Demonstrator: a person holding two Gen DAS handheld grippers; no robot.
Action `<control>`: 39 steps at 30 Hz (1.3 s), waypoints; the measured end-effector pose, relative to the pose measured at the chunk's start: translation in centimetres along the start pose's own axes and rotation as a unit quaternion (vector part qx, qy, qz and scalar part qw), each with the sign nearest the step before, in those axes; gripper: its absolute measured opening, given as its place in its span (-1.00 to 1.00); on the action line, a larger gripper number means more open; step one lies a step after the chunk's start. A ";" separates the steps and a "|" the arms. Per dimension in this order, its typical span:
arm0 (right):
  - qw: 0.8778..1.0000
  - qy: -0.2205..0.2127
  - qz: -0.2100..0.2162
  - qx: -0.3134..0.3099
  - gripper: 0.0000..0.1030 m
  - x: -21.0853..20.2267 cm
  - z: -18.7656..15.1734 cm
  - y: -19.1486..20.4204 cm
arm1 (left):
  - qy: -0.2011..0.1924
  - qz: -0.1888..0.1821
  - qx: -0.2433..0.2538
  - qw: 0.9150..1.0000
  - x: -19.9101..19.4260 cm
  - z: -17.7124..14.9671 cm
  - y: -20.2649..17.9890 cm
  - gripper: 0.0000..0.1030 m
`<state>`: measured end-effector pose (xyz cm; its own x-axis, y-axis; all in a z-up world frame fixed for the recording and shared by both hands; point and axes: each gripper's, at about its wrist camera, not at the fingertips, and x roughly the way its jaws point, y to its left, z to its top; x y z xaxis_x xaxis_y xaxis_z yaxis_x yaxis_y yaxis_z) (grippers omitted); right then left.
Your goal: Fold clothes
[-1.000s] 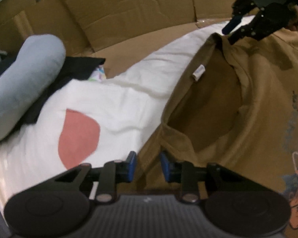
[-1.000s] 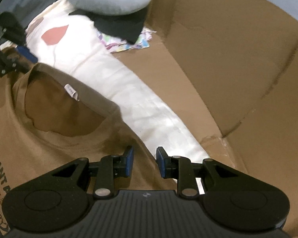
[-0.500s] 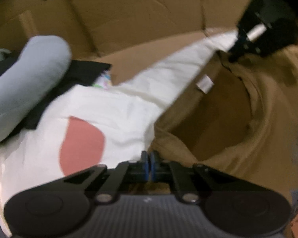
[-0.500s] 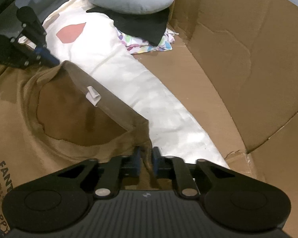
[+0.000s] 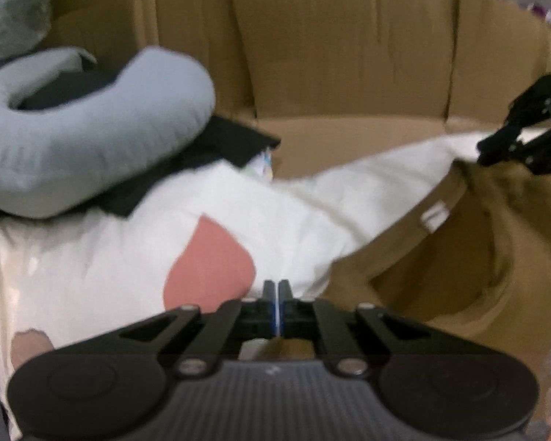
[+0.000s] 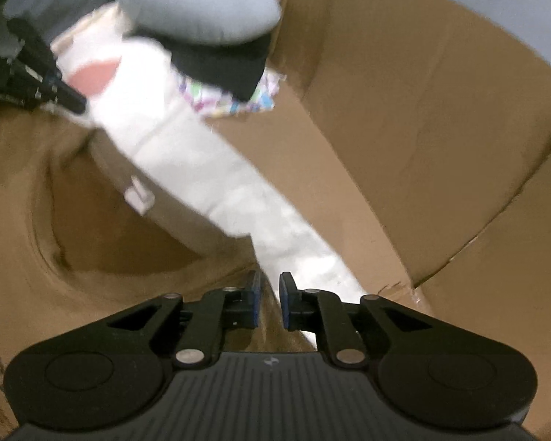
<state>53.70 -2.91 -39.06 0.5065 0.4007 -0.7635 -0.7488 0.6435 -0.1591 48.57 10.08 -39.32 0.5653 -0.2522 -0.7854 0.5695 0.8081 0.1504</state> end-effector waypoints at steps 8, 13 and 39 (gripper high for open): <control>0.997 -0.044 0.051 0.040 -0.73 -2.1 1.3 1.4 | -0.021 -0.059 -0.037 0.997 -1.8 1.1 -2.6 -0.84; 0.993 -0.045 0.094 0.046 -0.73 -1.6 1.4 4.3 | -0.004 -0.079 -0.021 0.997 -1.1 0.4 -4.8 -0.84; 0.983 -0.016 0.178 0.046 -0.36 2.2 2.3 12.4 | 0.025 -0.074 -0.038 0.996 0.2 -3.3 -4.1 -0.56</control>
<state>46.50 7.44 -41.26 0.2340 0.6306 -0.7400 -0.8400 0.5144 0.1728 44.37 8.48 -42.04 0.4464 -0.3470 -0.8248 0.5971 0.8020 -0.0142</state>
